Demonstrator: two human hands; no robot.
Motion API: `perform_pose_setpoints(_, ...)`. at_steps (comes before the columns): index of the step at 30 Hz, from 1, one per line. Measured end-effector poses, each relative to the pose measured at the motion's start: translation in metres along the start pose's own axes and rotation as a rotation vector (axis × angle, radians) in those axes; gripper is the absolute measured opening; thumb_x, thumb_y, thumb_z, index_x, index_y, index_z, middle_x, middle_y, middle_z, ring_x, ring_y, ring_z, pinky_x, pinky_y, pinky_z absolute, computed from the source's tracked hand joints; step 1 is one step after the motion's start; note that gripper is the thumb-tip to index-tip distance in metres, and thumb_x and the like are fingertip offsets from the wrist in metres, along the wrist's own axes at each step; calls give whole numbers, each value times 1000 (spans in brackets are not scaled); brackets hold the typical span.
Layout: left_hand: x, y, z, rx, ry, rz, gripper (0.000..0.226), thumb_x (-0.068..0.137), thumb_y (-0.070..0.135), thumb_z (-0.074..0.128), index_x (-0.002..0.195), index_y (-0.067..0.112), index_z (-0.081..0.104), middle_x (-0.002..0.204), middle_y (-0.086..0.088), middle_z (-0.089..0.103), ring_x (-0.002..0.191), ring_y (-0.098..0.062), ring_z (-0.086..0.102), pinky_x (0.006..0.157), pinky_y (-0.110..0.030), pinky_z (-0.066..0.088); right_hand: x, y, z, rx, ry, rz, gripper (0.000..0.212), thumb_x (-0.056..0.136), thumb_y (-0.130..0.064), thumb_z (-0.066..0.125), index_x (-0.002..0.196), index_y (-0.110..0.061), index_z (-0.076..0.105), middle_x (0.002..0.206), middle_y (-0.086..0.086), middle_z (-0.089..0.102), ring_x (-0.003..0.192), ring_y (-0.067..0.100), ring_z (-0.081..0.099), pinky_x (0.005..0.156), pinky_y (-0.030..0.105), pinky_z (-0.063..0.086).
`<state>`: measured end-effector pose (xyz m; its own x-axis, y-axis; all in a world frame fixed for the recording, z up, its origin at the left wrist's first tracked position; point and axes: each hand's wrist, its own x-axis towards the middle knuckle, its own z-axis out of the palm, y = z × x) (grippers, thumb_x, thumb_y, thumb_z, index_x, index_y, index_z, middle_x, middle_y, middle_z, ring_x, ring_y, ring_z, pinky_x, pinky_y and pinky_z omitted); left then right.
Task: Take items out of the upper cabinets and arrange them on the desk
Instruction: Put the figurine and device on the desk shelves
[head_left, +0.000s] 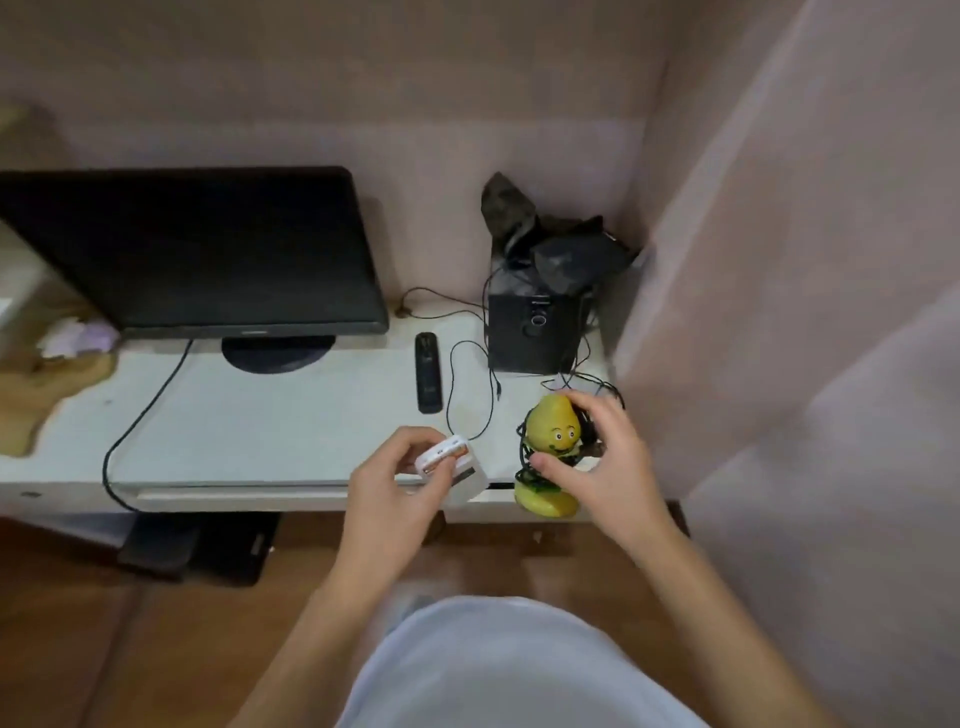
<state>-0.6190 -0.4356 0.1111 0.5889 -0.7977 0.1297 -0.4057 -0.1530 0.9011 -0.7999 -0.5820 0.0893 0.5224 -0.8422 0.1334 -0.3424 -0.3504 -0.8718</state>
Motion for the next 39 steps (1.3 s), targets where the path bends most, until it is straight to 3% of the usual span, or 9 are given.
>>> perform_pose_setpoints(4, -11, -15, -1, -41, -107, -87, 14, 90, 10, 72, 95, 23, 70, 95, 11, 71, 94, -9, 66, 75, -11, 47, -33, 28, 9, 2, 16, 92, 67, 70, -23, 90, 125, -40, 56, 121, -18, 54, 114, 3, 57, 95, 26, 50)
perform_pose_setpoints(11, -5, -42, -29, -91, -175, -164, 13, 91, 10, 70, 97, 21, 71, 98, 9, 72, 95, -11, 67, 77, -19, 52, -45, 24, 36, 1, 68, 176, 68, 71, -16, 90, 126, -36, 56, 124, -15, 56, 113, -10, 53, 89, 3, 39)
perform_pose_setpoints(15, 2, -63, -71, -103, -151, -203, 16, 90, 8, 71, 95, 24, 71, 96, 10, 72, 93, -9, 68, 76, -18, 52, -26, -3, 76, -2, 15, 154, 67, 73, -21, 88, 131, -33, 56, 124, -17, 54, 115, -3, 53, 92, 10, 43)
perform_pose_setpoints(22, 7, -118, -185, -51, -66, -257, 21, 87, 5, 74, 94, 25, 72, 93, 15, 73, 90, -7, 69, 77, -23, 55, 18, -76, 189, 17, -75, 77, 66, 75, -22, 87, 132, -33, 55, 120, -22, 52, 109, -9, 52, 85, 3, 40)
perform_pose_setpoints(28, 11, -158, -264, -31, -11, -275, 21, 87, 4, 73, 97, 22, 73, 95, 15, 73, 93, -5, 68, 78, -20, 54, 42, -114, 270, 33, -112, 65, 68, 73, -21, 88, 133, -28, 57, 120, -14, 55, 109, -3, 55, 88, 8, 43)
perform_pose_setpoints(34, 29, -182, -291, -34, 15, -352, 26, 86, 4, 74, 90, 29, 70, 89, 17, 72, 86, -5, 69, 75, -21, 54, 39, -118, 298, 19, -159, 118, 66, 73, -18, 88, 131, -29, 58, 122, -11, 56, 107, -3, 55, 86, 8, 44)
perform_pose_setpoints(39, 56, -190, -284, -2, -8, -335, 24, 86, 4, 74, 88, 28, 69, 87, 19, 71, 83, -3, 67, 69, -11, 49, 35, -102, 301, 23, -191, 181, 66, 74, -17, 88, 131, -28, 57, 122, -12, 54, 110, -4, 55, 88, 7, 44)
